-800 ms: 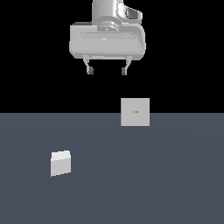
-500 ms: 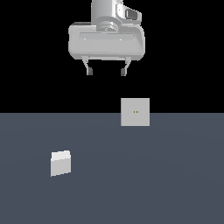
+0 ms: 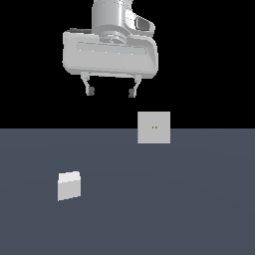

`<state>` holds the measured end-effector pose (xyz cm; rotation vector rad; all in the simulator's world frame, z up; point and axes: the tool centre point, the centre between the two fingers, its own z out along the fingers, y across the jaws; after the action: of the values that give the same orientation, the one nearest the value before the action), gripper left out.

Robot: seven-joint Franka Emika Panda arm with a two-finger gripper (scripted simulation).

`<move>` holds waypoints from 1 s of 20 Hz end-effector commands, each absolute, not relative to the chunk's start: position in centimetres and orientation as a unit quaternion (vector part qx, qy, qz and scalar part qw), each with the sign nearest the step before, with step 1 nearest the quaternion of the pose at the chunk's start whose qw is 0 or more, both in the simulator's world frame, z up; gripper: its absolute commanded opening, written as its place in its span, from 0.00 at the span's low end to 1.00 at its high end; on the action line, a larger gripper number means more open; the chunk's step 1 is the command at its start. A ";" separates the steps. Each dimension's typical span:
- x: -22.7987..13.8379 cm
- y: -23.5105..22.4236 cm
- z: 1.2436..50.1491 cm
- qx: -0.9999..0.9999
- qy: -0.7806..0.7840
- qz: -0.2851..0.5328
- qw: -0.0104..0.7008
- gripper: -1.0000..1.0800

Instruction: Plug the charger into the wall socket.

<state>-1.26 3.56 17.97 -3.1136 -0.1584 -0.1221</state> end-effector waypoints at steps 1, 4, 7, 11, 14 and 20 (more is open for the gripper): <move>-2.3 4.4 16.6 -0.997 -0.071 -0.041 0.011 0.96; -3.8 5.5 14.7 -0.994 -0.100 -0.044 0.012 0.96; -5.4 6.6 12.6 -0.990 -0.131 -0.047 0.012 0.96; -7.3 7.7 10.3 -0.985 -0.166 -0.050 0.013 0.96; -8.4 8.2 8.8 -0.981 -0.187 -0.052 0.013 0.96; -9.8 8.9 6.9 -0.975 -0.213 -0.054 0.013 0.96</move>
<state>-9.54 8.76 7.29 -3.0427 -0.6459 -0.1661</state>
